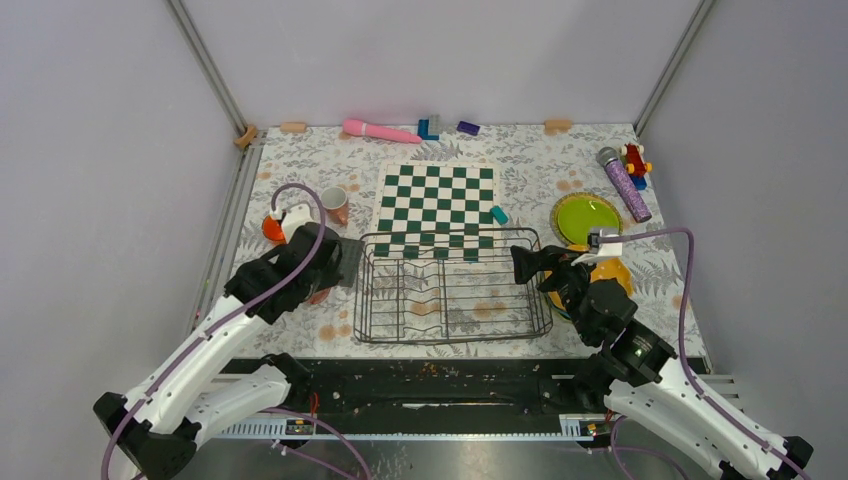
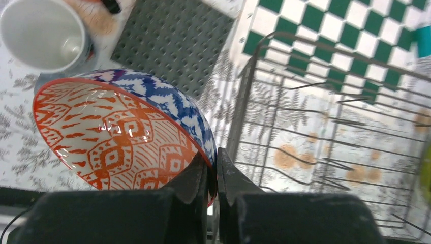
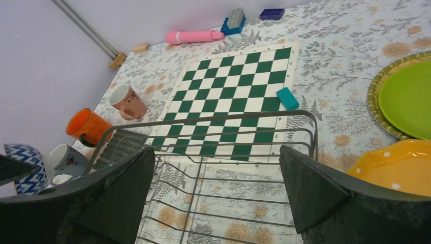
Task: Unload the mixed dishes from the dish rack
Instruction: Place the bowl at the center of the board.
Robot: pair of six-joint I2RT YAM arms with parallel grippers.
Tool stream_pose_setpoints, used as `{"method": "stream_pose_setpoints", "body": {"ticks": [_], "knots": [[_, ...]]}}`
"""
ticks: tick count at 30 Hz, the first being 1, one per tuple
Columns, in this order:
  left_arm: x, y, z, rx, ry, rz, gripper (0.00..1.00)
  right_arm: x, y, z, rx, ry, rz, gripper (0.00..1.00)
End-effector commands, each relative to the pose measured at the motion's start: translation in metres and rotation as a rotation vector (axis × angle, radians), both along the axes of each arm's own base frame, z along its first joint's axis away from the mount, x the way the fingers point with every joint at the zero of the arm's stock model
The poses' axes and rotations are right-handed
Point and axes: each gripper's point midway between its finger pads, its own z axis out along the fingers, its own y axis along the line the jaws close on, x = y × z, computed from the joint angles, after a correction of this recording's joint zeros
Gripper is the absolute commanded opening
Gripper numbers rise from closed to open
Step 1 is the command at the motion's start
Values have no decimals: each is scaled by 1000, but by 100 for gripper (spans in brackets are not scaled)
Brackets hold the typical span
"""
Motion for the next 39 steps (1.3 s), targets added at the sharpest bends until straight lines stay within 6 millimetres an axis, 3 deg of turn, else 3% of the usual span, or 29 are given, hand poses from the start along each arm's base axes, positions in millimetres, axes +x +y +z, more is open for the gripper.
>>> {"method": "stream_pose_setpoints", "body": {"ticks": [1,8,13,18,33,39], "knots": [[-6,14,-22,35,48,93,0,6,-13,2,-41,-11,-71,100],[-13,12,-63,50,150,115,0,7,-18,-1,-81,-2,-96,100],[-12,-8,-94,6,227,58,0,8,-21,-5,-104,9,-110,100],[-14,-4,-118,55,318,76,0,9,-24,-9,-131,19,-122,100],[-19,9,-146,110,429,103,0,10,-30,-15,-161,37,-153,100],[-20,9,-152,109,455,93,5,9,-33,-20,-168,52,-164,100]]}}
